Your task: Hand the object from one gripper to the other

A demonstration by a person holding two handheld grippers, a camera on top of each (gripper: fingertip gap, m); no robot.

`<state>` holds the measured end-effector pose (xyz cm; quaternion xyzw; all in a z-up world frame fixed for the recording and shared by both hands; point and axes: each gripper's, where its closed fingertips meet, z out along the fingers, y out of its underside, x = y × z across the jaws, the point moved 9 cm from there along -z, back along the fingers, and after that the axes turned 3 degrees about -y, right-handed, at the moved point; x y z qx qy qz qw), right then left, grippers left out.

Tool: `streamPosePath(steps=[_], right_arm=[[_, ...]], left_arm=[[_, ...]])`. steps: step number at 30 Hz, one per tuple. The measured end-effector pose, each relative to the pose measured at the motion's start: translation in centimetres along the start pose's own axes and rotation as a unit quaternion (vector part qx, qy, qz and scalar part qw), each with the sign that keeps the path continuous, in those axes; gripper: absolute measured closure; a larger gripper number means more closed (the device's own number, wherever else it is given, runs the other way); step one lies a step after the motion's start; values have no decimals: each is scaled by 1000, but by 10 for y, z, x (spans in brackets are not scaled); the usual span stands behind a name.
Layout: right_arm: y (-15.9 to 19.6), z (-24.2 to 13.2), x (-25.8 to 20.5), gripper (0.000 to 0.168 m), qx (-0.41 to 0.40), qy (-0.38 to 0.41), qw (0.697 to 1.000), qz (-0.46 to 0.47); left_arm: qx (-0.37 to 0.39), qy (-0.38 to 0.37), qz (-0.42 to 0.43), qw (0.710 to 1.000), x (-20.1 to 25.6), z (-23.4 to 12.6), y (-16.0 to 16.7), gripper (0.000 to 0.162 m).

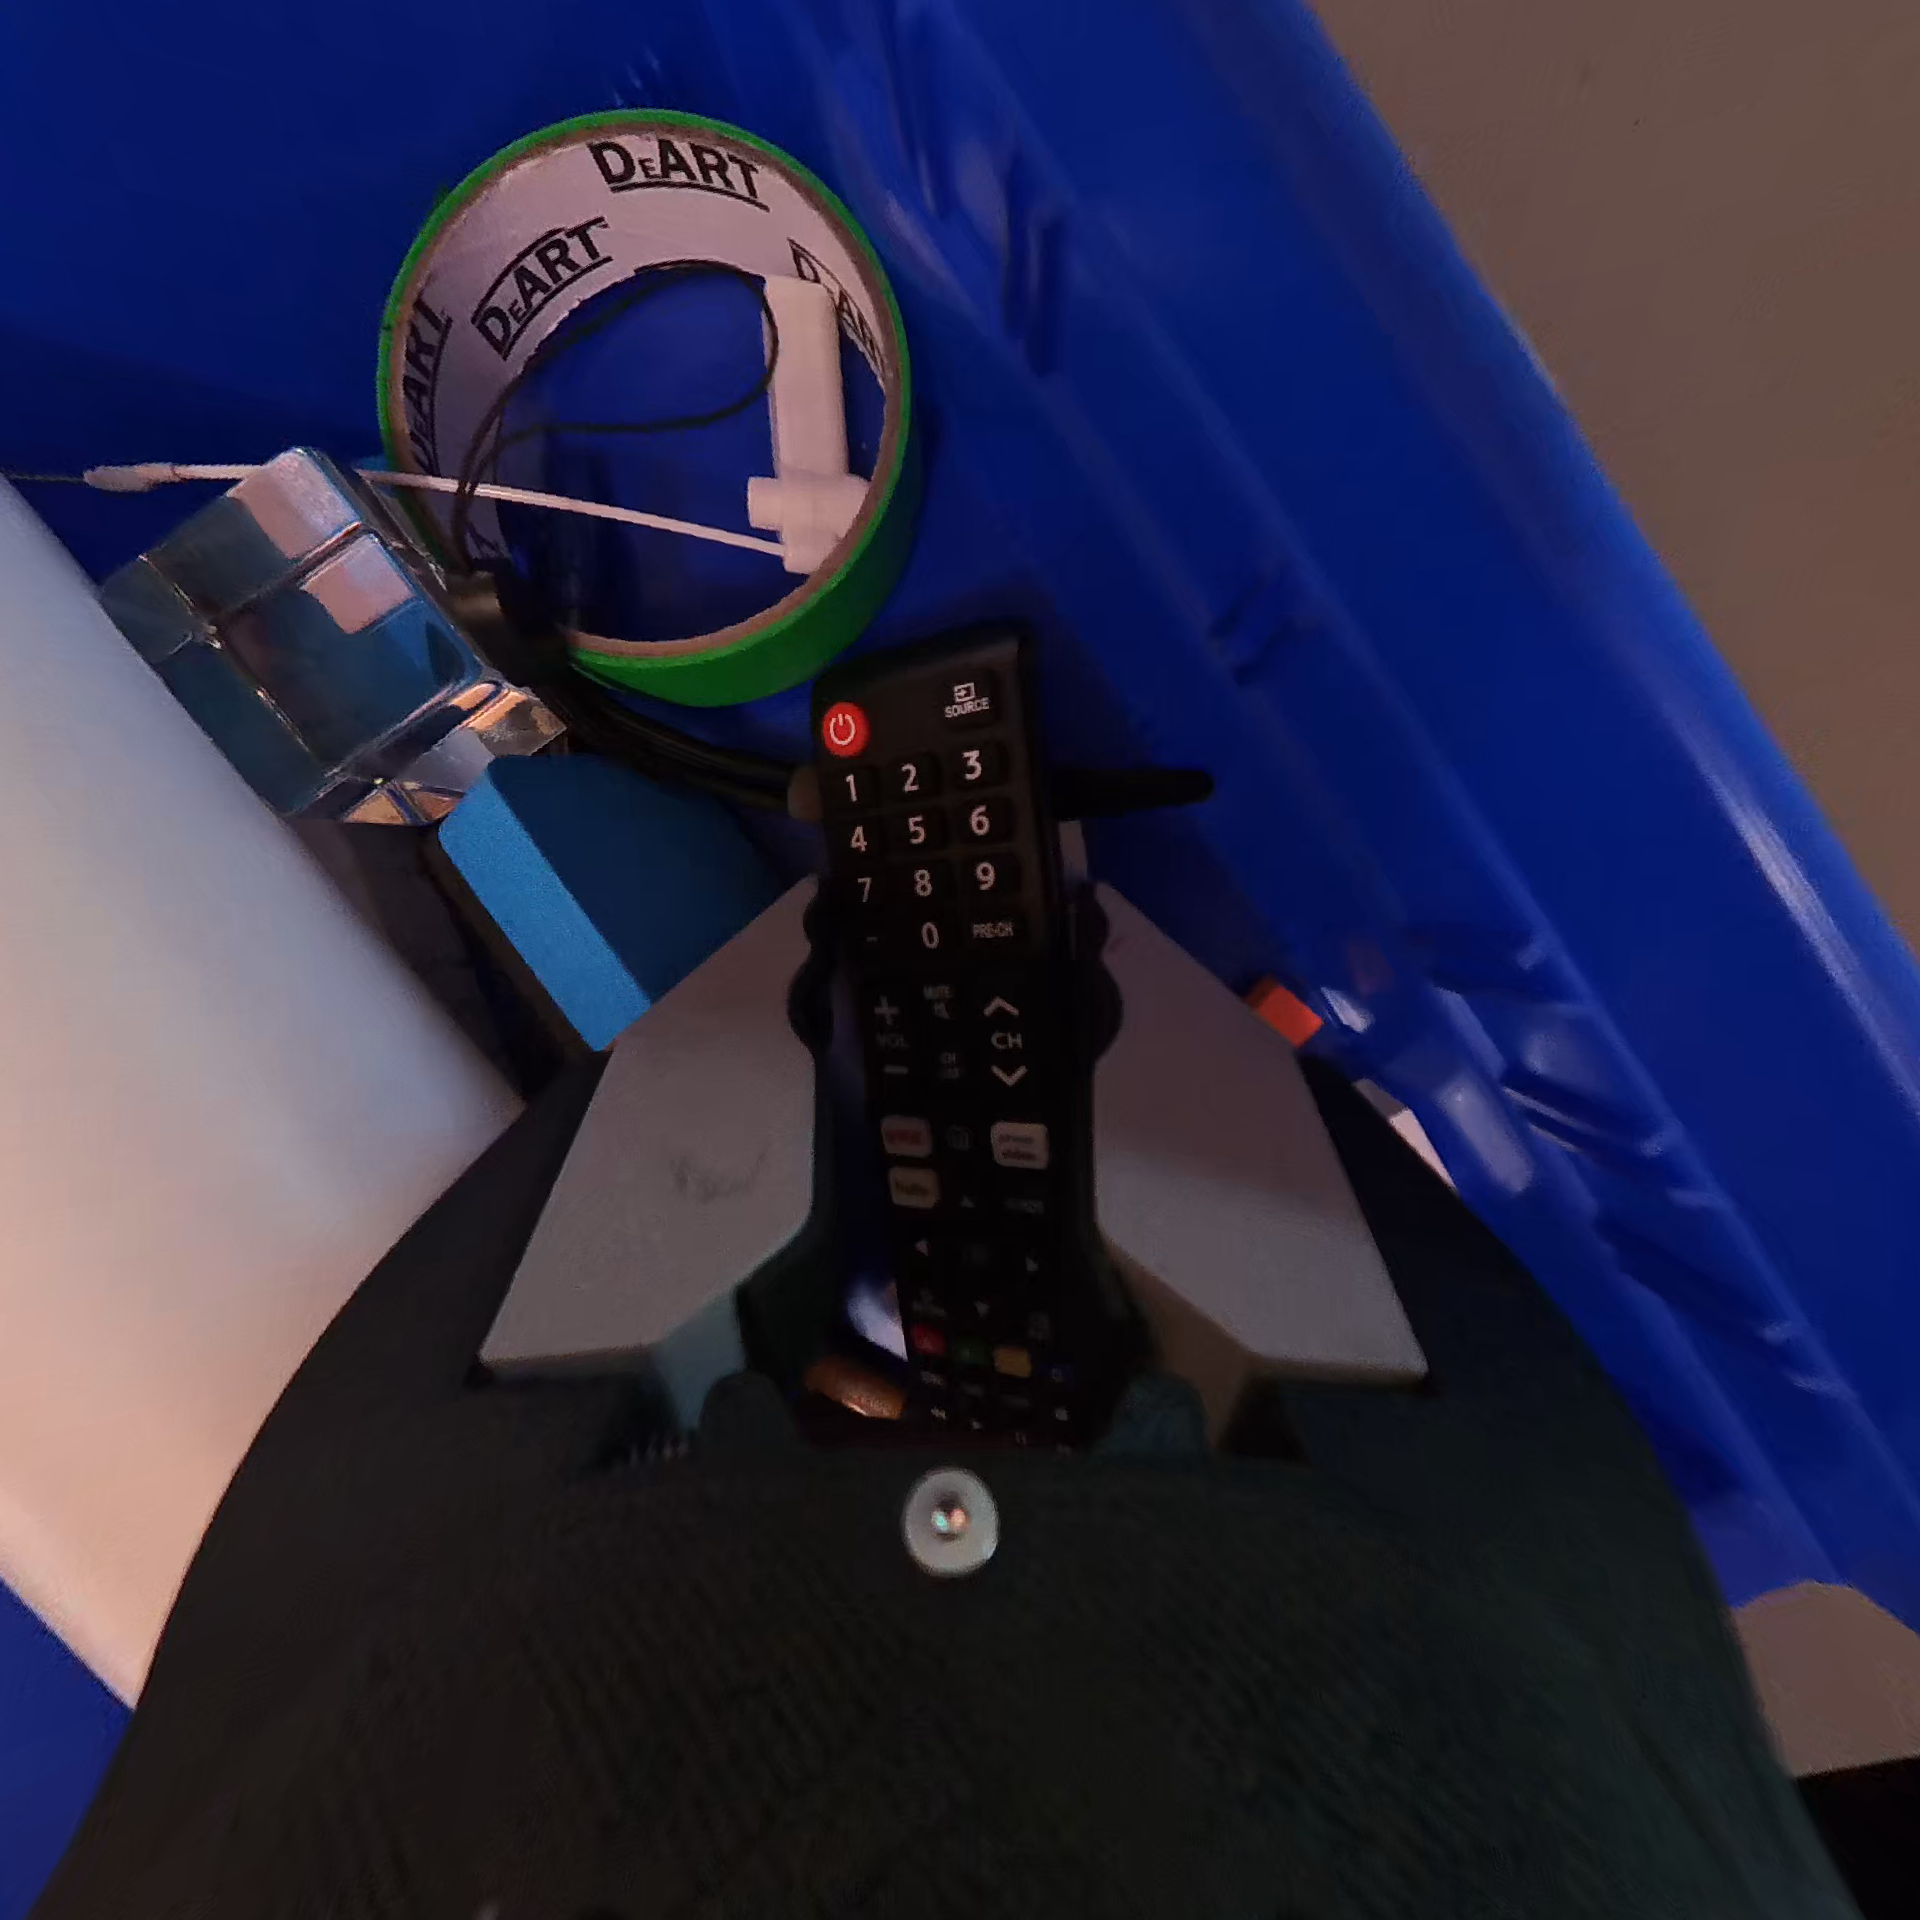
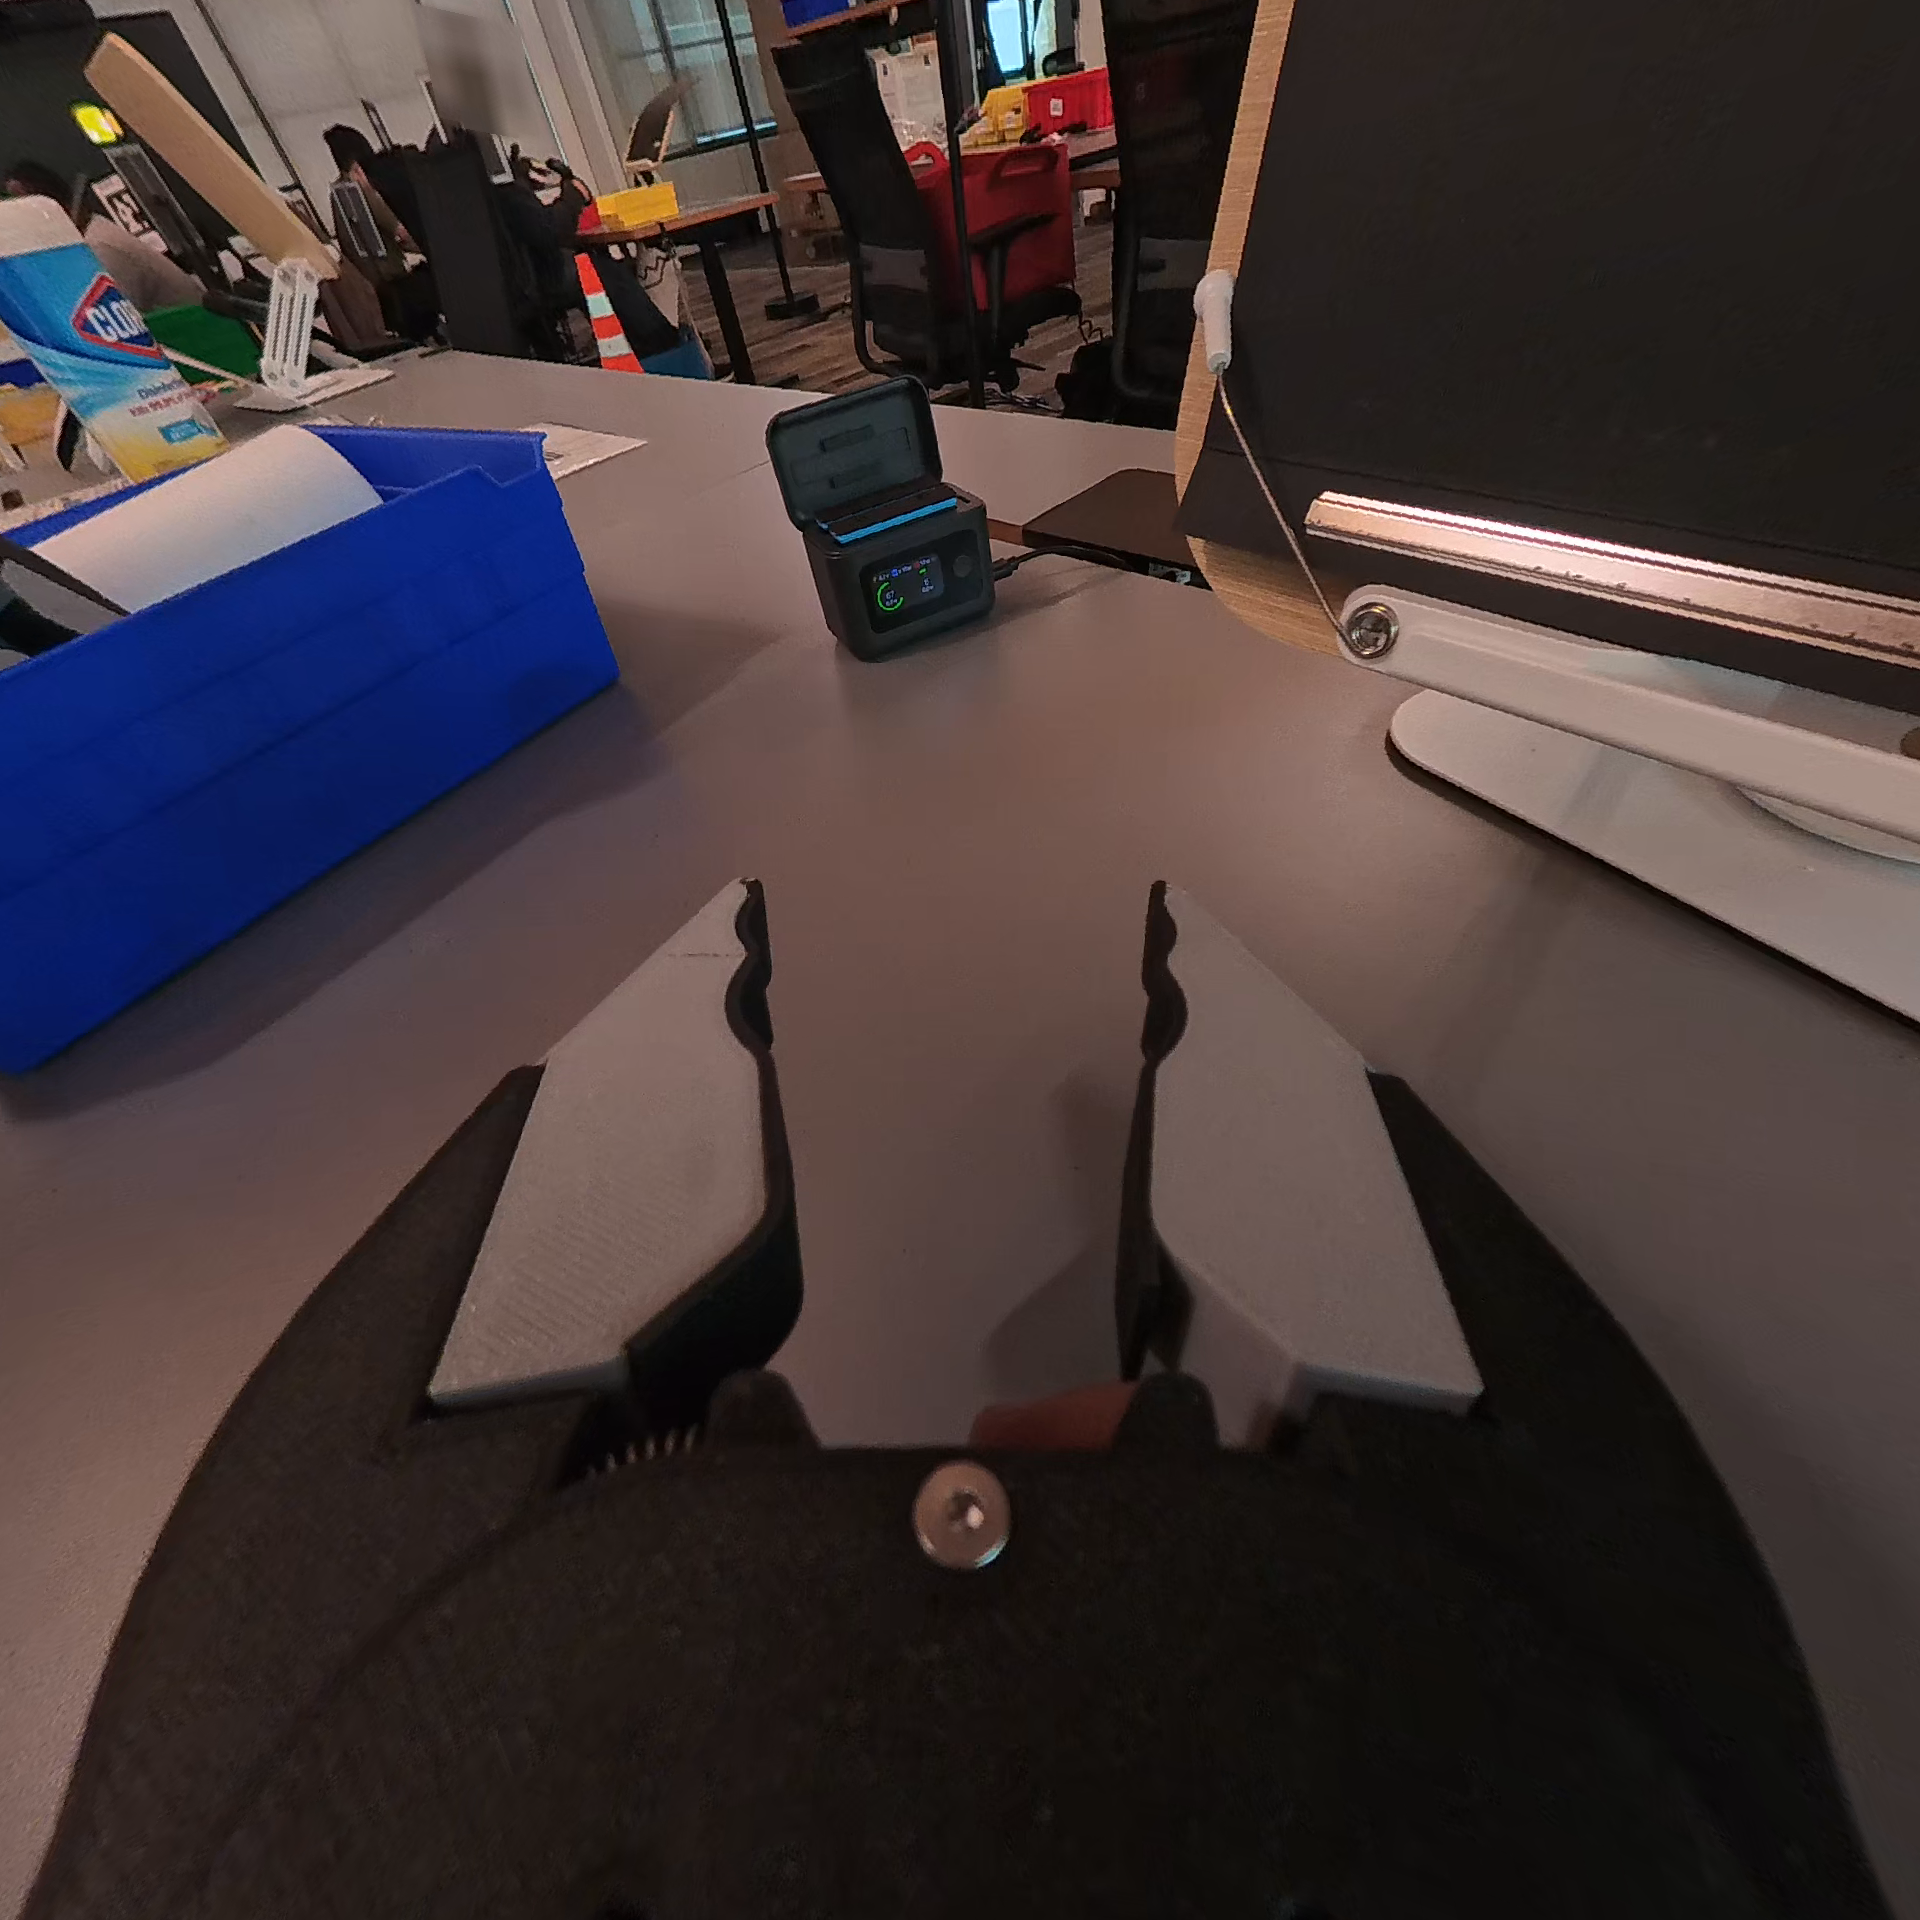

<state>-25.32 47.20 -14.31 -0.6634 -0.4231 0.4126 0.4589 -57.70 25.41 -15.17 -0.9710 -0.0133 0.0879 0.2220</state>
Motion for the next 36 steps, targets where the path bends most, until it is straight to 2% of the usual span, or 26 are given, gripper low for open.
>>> streamPosePath(steps=[4, 8, 13, 21, 28, 30, 32, 36], right_arm=[[0, 0, 0, 99, 0, -1, 1000, -1], [0, 0, -1, 99, -2, -2, 1000, -1], [0, 1, -1, 100, -2, -2, 1000, -2], [0, 0, -1, 100, 1, -1, 1000, -1], [0, -2, -1, 99, 4, -2, 1000, 4], [0, -2, -1, 99, 4, -2, 1000, 4], [0, -2, -1, 100, 4, -2, 1000, 4], [1, -3, -1, 100, 4, -2, 1000, 5]], left_arm=[[3, -5, 5, 1000, 0, -1, -1, 118], [37, -28, 16, 999, 0, -15, -7, 119], [90, -97, 56, 990, -1, -41, -17, 120], [154, -253, 165, 941, 12, -69, -24, 122], [217, -301, 189, 909, 25, -91, -30, 126], [254, -306, 182, 899, 27, -101, -33, 141], [285, -335, 179, 880, 27, -112, -35, 143], [268, -291, 159, 905, 27, -105, -31, 143]])
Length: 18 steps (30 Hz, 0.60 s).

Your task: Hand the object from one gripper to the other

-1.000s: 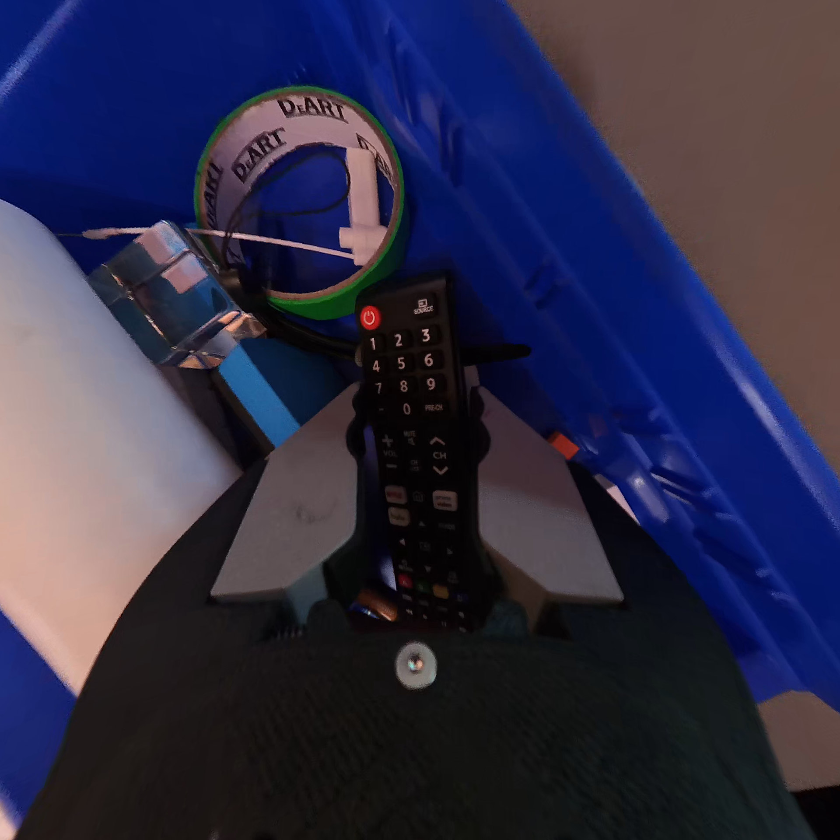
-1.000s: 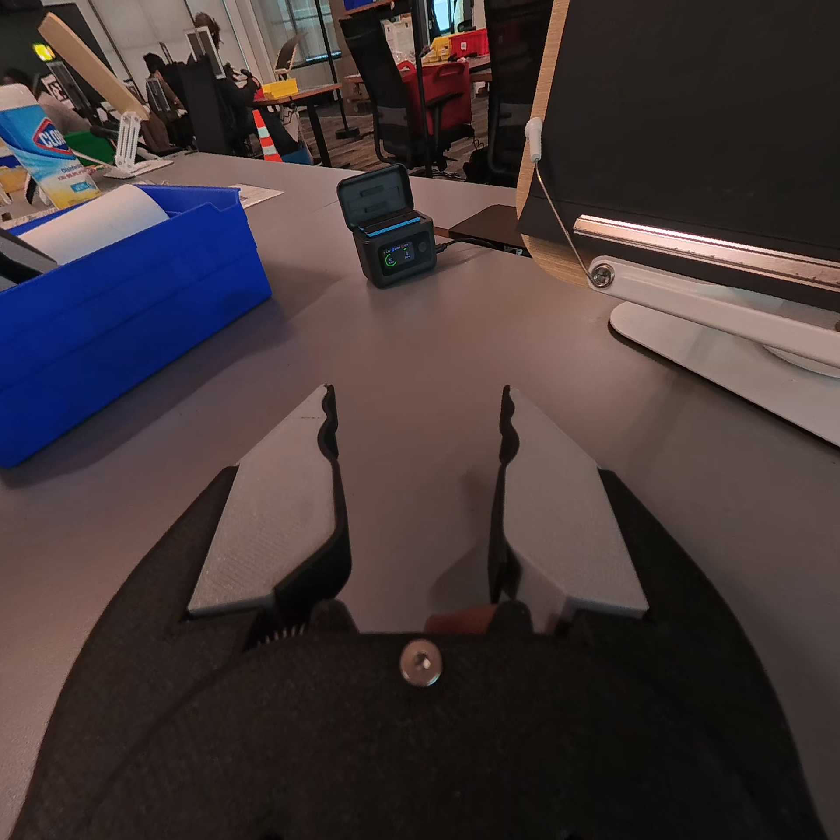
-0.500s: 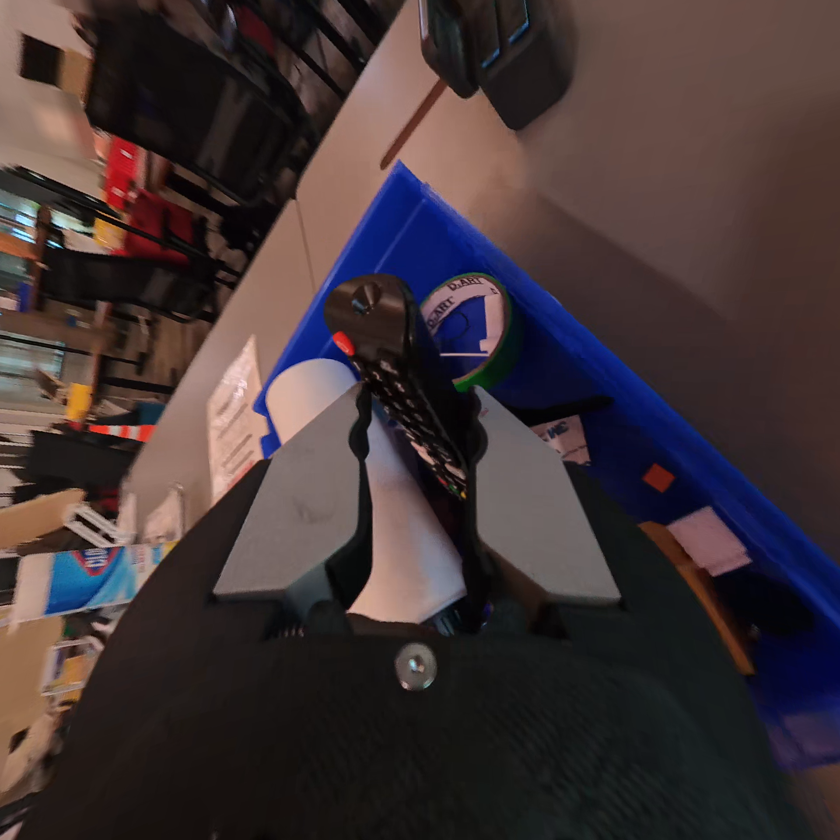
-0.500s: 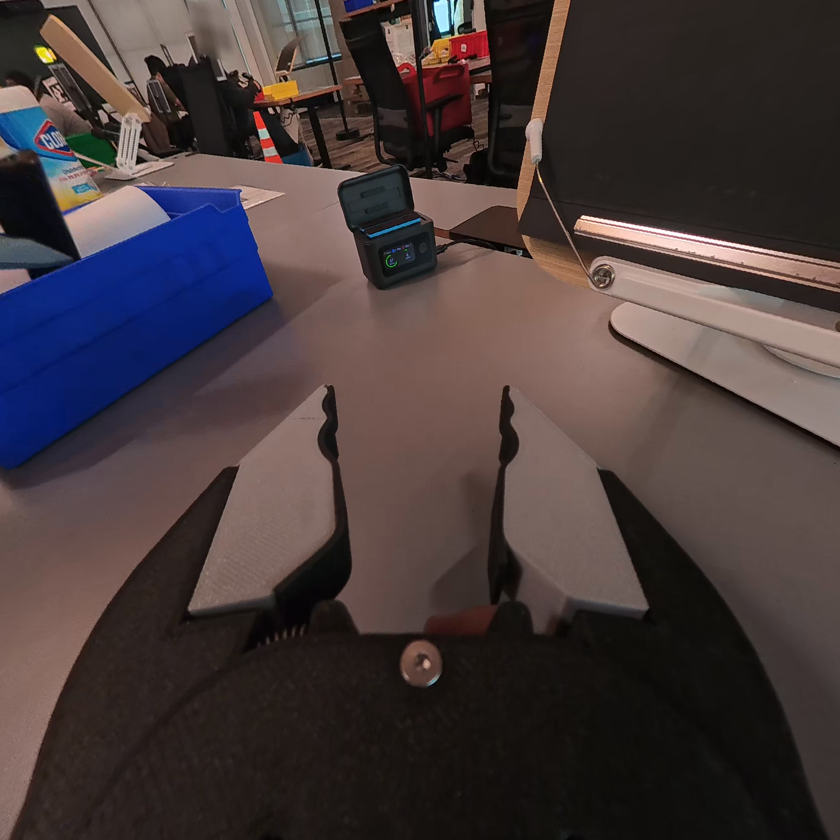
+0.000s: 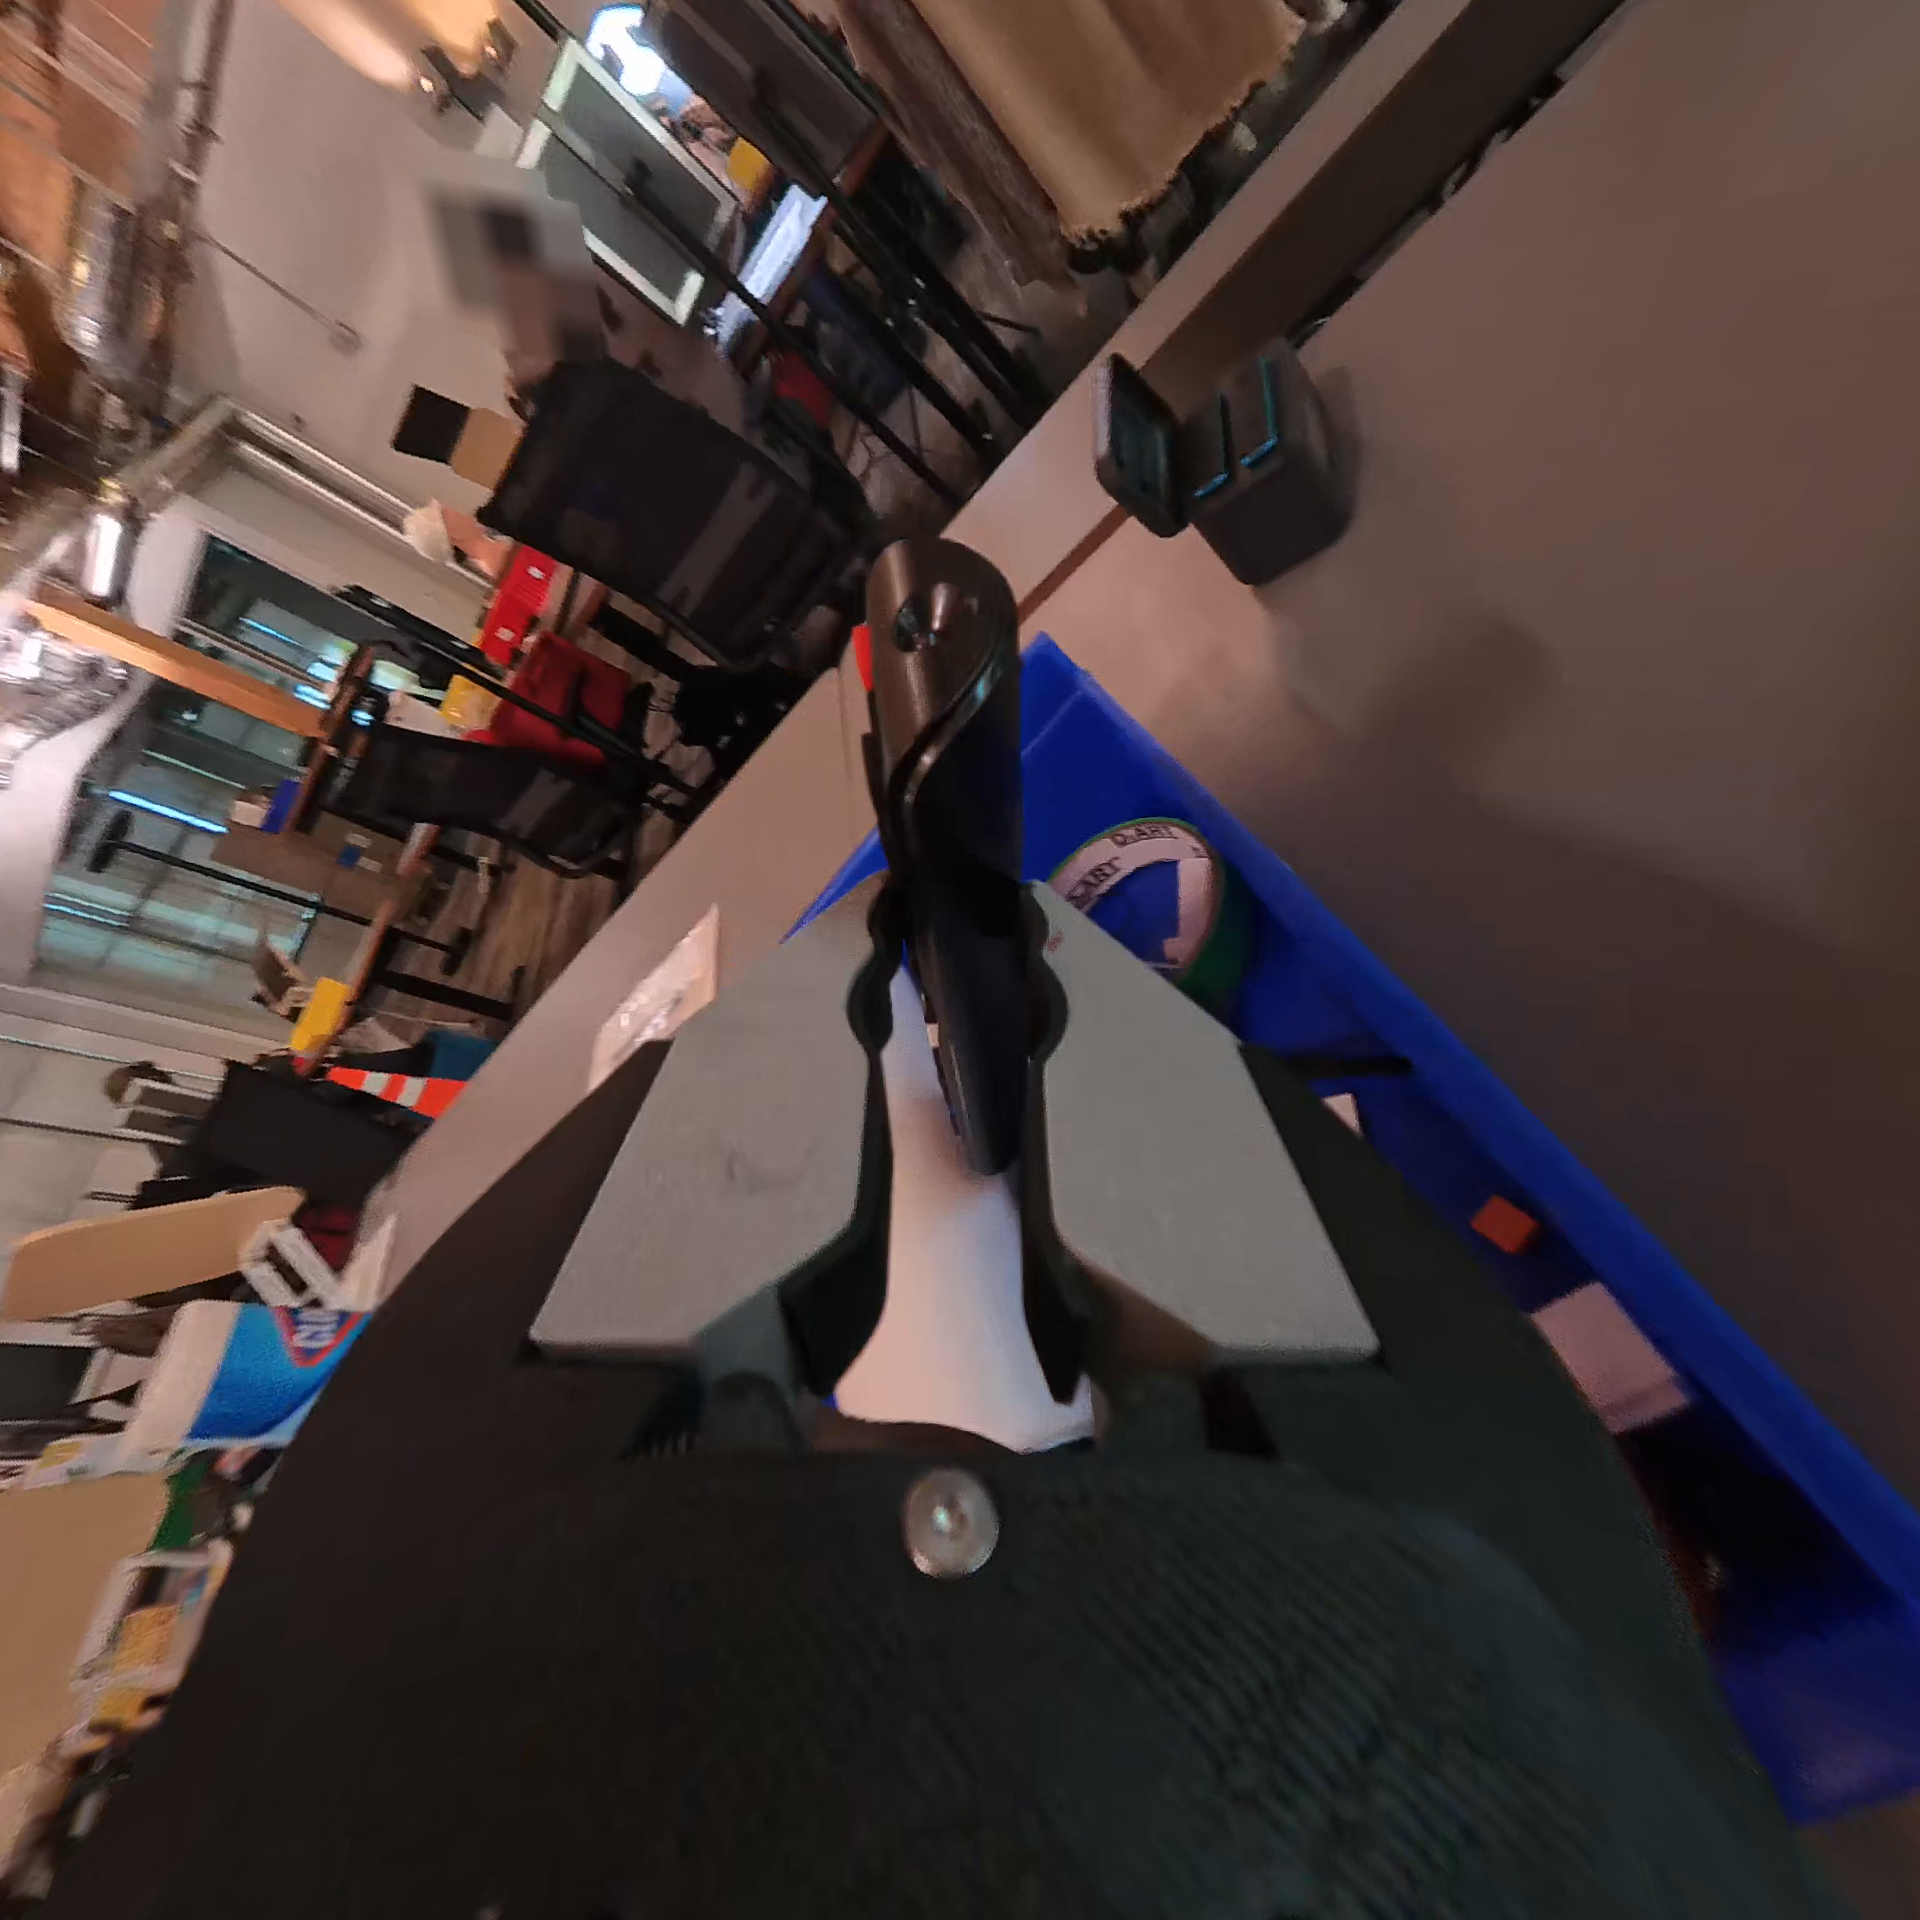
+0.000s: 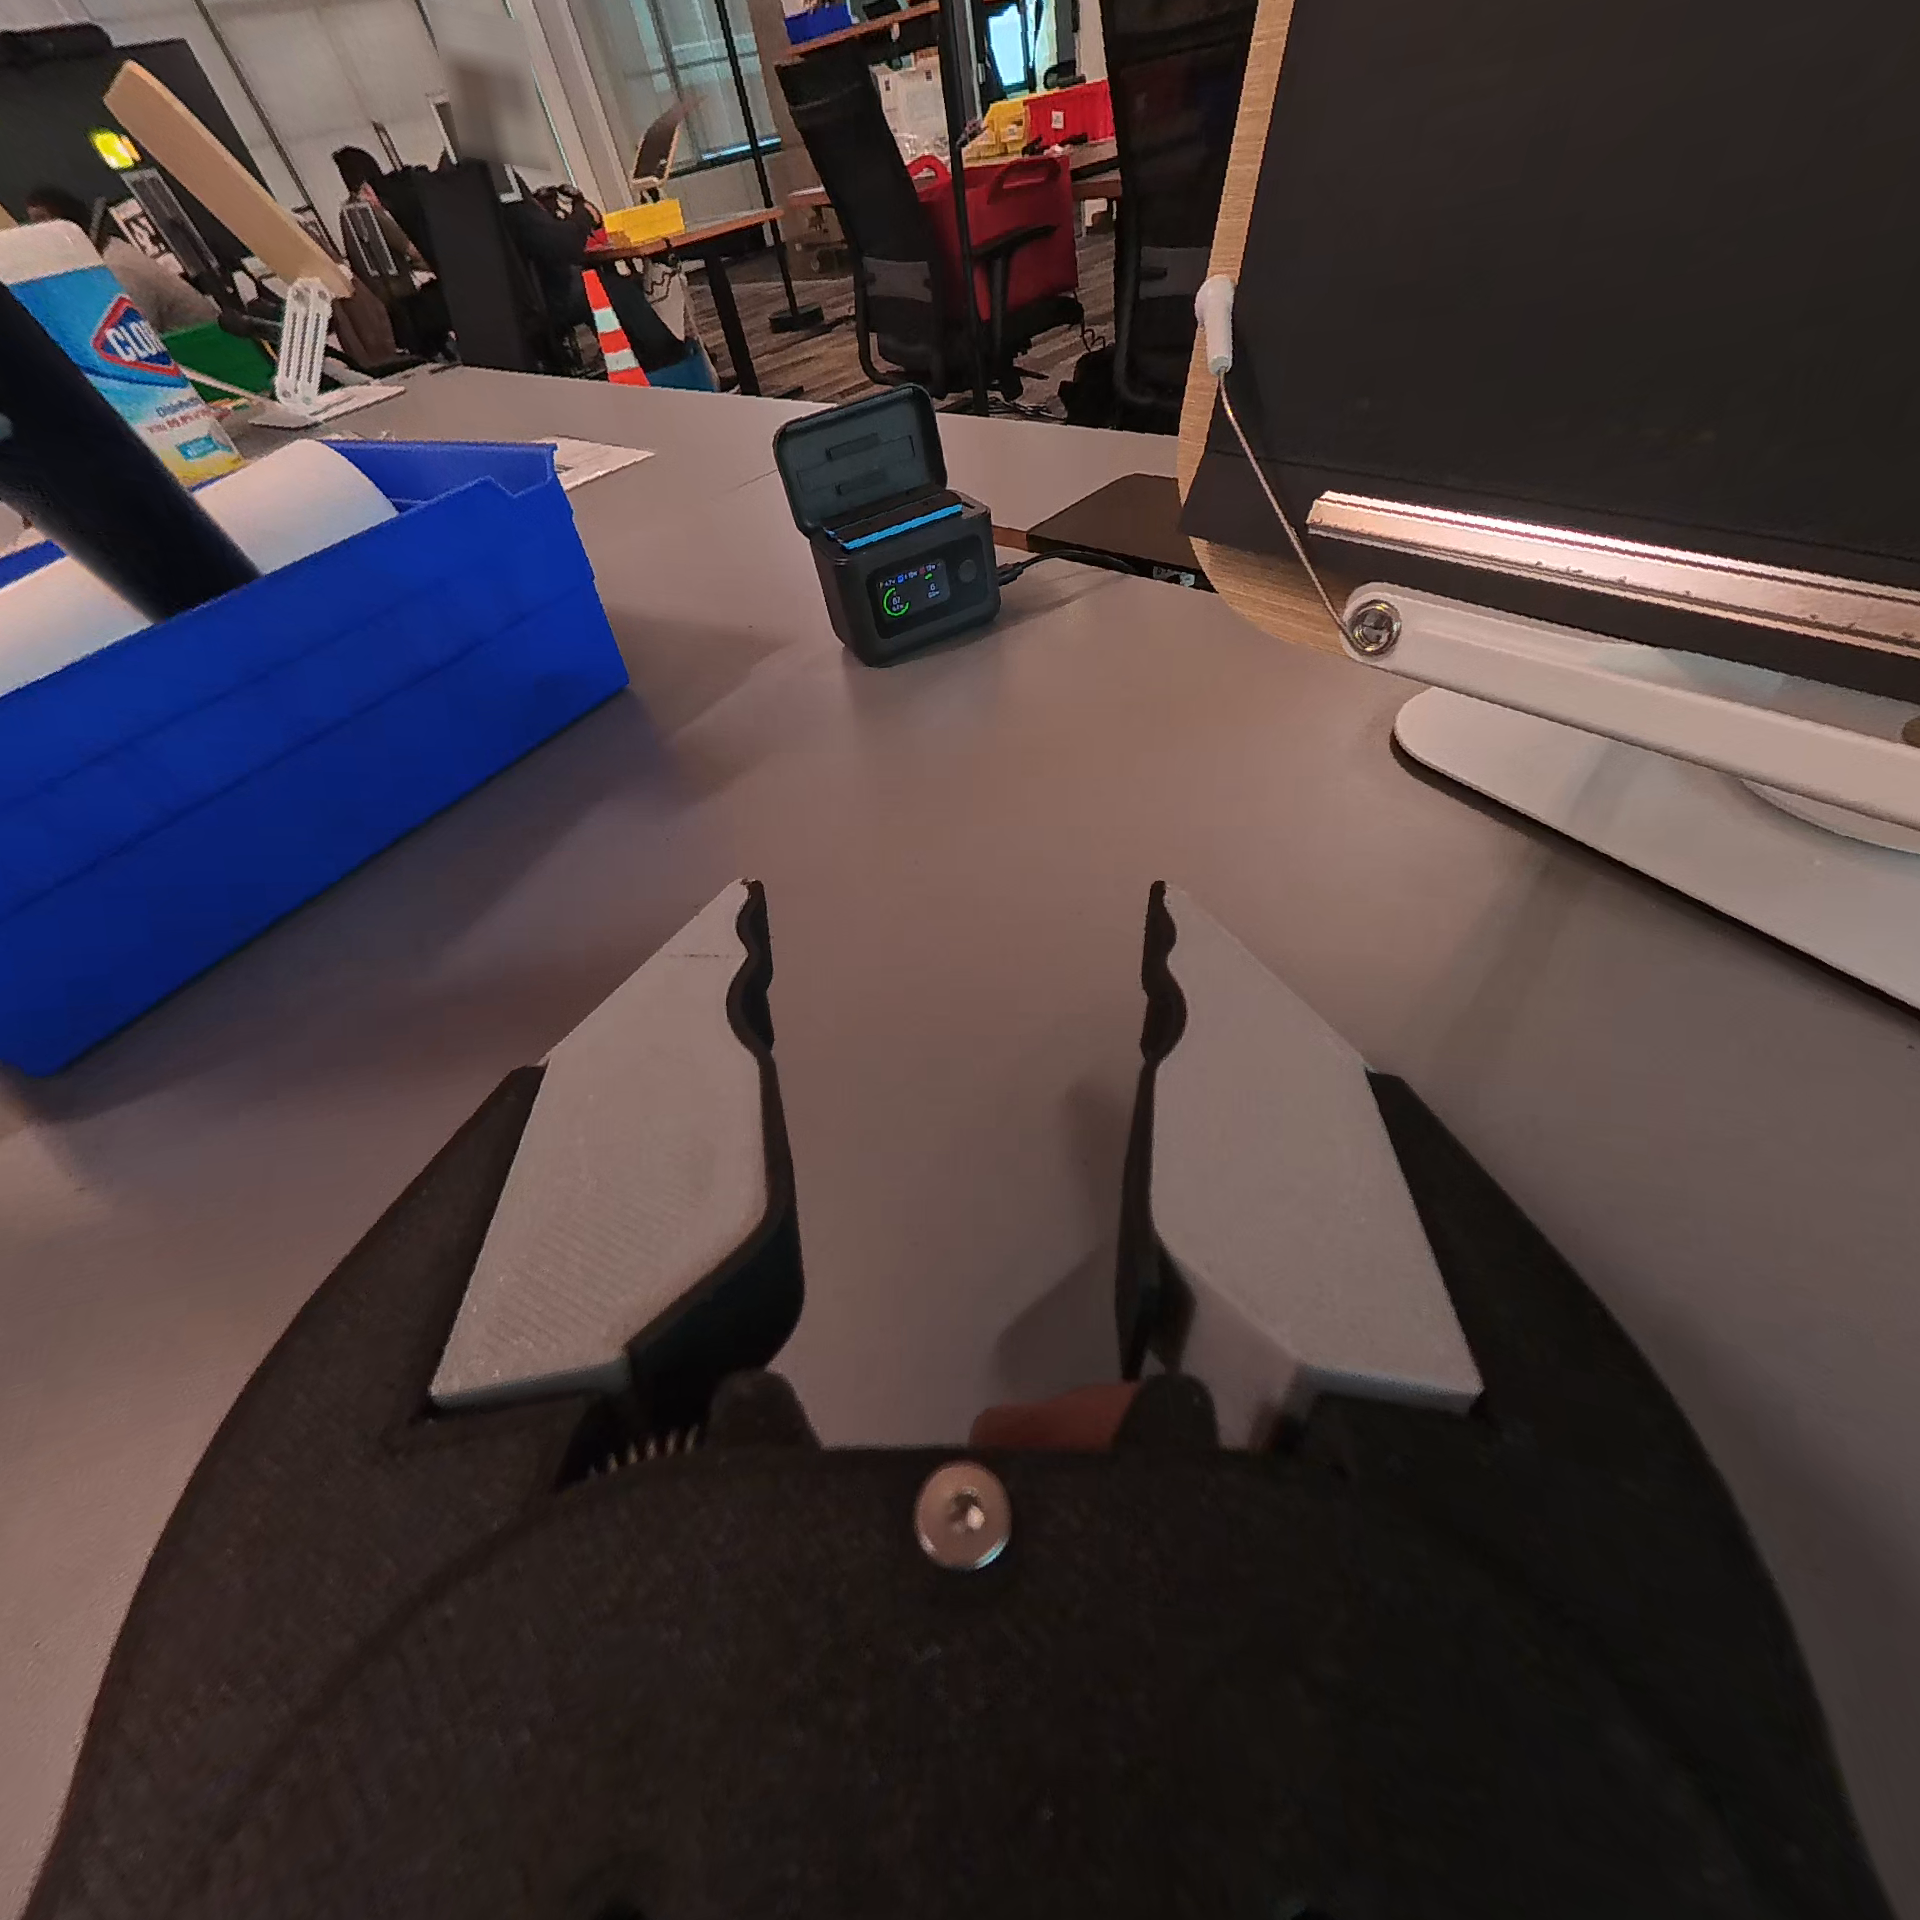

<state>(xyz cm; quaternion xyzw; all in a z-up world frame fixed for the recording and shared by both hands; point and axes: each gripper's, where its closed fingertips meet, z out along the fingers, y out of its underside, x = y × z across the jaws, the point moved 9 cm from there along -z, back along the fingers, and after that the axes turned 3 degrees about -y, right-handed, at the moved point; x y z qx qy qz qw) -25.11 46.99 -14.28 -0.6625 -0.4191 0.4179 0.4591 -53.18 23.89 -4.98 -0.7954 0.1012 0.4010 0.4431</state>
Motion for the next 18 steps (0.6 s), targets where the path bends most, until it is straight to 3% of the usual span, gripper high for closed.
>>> streamPosePath(steps=[7, 13, 18], right_arm=[[0, 0, 0, 100, -2, 0, 1000, 0], [0, 0, 0, 100, -2, 1, 1000, -1], [0, 0, 0, 100, 0, 1, 1000, -1]], left_arm=[[32, -41, -6, 999, -7, -9, 4, 143], [133, -99, -10, 986, -23, -41, -33, 143], [197, -64, -27, 978, -10, -59, -71, 143]])
